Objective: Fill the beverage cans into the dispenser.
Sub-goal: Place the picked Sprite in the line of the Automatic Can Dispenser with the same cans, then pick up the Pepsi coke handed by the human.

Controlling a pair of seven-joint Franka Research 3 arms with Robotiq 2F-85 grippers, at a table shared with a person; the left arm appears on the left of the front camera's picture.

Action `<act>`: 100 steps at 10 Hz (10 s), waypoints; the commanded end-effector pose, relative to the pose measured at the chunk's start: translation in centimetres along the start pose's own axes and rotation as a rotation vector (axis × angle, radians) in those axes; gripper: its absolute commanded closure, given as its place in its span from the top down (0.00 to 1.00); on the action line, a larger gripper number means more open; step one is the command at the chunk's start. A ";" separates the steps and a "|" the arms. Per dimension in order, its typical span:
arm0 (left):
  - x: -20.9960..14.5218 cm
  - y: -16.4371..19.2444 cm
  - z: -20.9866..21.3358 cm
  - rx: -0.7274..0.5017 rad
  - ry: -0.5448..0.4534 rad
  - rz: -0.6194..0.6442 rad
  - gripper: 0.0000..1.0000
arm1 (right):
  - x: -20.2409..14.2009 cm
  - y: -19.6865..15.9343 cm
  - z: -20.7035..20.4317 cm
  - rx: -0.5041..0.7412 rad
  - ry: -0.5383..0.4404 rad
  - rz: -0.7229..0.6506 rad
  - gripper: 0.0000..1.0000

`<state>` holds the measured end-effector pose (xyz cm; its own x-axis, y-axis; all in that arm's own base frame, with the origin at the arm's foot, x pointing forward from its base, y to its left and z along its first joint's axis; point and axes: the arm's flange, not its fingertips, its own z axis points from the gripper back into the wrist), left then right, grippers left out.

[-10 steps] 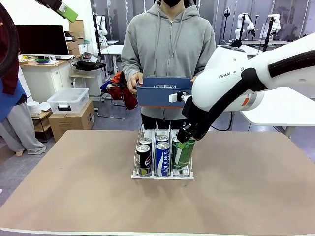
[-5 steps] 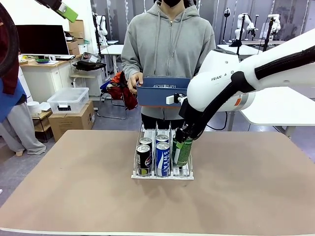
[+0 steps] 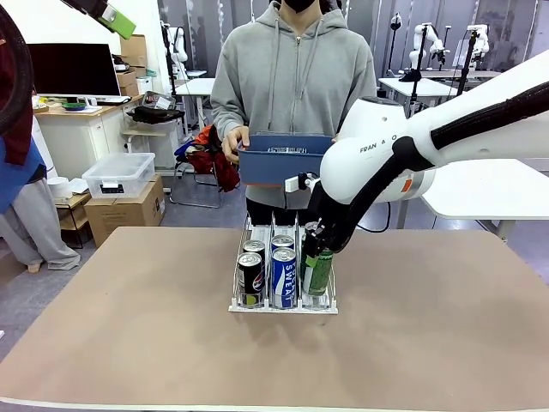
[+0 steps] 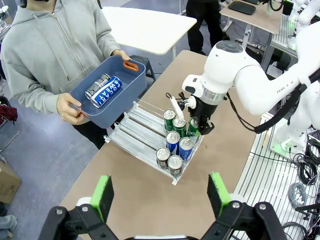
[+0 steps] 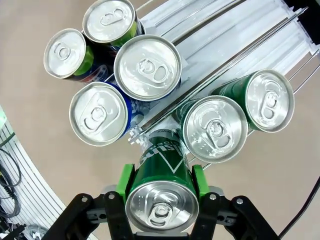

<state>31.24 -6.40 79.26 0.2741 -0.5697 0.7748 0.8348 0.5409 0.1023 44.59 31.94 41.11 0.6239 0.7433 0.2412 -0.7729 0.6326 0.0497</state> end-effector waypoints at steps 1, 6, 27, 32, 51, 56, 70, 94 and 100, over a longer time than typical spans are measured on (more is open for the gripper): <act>-0.1 0.0 0.0 0.007 0.002 0.002 1.00 | 1.0 -0.6 -0.3 -0.056 -0.018 -0.005 0.58; -0.1 0.0 0.0 0.007 0.002 0.002 1.00 | 0.7 -0.4 -0.9 -0.018 0.033 0.018 0.78; -0.1 0.0 0.0 0.007 0.002 0.002 1.00 | -0.6 -2.0 9.9 0.142 -0.129 0.268 1.00; -0.1 0.0 0.0 0.007 0.002 0.002 1.00 | -1.5 -5.4 23.3 0.075 -0.254 0.242 1.00; -0.1 0.0 0.0 0.007 0.002 0.002 1.00 | -9.7 -6.7 43.3 -0.026 -0.612 -0.028 1.00; -0.1 0.0 0.0 0.007 0.002 0.002 1.00 | -9.3 -6.8 44.0 -0.042 -0.575 -0.023 1.00; -0.1 0.0 0.0 0.007 0.002 0.002 1.00 | -9.3 -6.8 44.0 -0.042 -0.575 -0.023 1.00; 0.7 2.1 -4.1 0.155 0.023 0.016 1.00 | -9.3 -6.8 44.0 -0.042 -0.575 -0.023 1.00; 1.1 5.2 -8.3 0.226 0.066 -0.003 1.00 | -9.3 -6.8 44.0 -0.042 -0.575 -0.023 1.00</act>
<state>39.42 -8.92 75.69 0.2936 -0.6204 0.7273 0.7196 0.6443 0.2591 39.09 11.24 81.29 0.4667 0.4996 0.7298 -0.7478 0.6635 0.0239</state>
